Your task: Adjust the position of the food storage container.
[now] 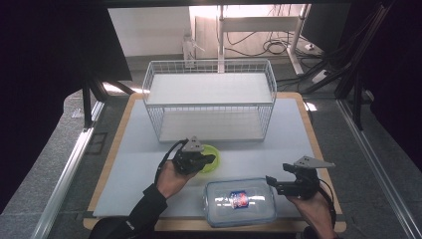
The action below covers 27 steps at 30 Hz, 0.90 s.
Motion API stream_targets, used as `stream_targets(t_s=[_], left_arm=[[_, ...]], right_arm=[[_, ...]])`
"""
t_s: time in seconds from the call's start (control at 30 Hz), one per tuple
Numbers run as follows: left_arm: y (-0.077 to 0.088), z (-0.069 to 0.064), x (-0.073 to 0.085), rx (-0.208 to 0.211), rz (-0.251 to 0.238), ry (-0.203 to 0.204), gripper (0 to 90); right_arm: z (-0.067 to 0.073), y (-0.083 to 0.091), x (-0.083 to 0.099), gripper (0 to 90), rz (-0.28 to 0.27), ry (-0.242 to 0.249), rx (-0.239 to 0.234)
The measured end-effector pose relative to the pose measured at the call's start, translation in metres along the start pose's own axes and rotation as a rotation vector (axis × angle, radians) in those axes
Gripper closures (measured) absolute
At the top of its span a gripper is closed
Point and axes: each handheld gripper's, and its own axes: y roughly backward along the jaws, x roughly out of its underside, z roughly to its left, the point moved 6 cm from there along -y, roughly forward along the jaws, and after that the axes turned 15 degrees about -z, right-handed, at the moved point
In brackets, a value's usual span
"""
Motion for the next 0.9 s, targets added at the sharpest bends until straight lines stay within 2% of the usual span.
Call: stream_targets(t_s=[0.13,0.17,0.27,0.33,0.37,0.5,0.63,0.9], left_arm=[[-0.021,0.0,-0.006,0.004,0.033,0.005,90.0],[-0.021,0.0,-0.006,0.004,0.033,0.005,90.0],[-0.034,-0.002,-0.006,-0.001,0.075,-0.01,90.0],[-0.037,-0.002,-0.006,-0.004,0.085,-0.011,90.0],[-0.04,-0.002,-0.005,-0.02,0.11,-0.028,90.0],[-0.042,-0.001,-0.003,-0.014,0.116,-0.022,90.0],[-0.039,0.0,-0.003,-0.022,0.131,-0.033,90.0],[-0.021,0.007,0.004,-0.045,0.142,-0.018,90.0]], right_arm=[[0.0,-0.001,0.002,12.8,0.011,0.0,0.0],[0.0,-0.001,0.002,12.8,0.011,0.0,0.0],[0.0,-0.001,0.002,12.8,0.011,0.001,-0.001],[0.0,-0.001,0.002,12.8,0.011,0.004,-0.001],[0.0,-0.001,0.003,12.8,0.018,0.011,0.001],[0.0,-0.002,0.004,12.7,0.033,0.014,0.004],[-0.001,-0.002,0.004,12.8,0.032,0.015,0.007],[0.0,-0.002,0.005,12.5,0.036,0.015,0.005]])
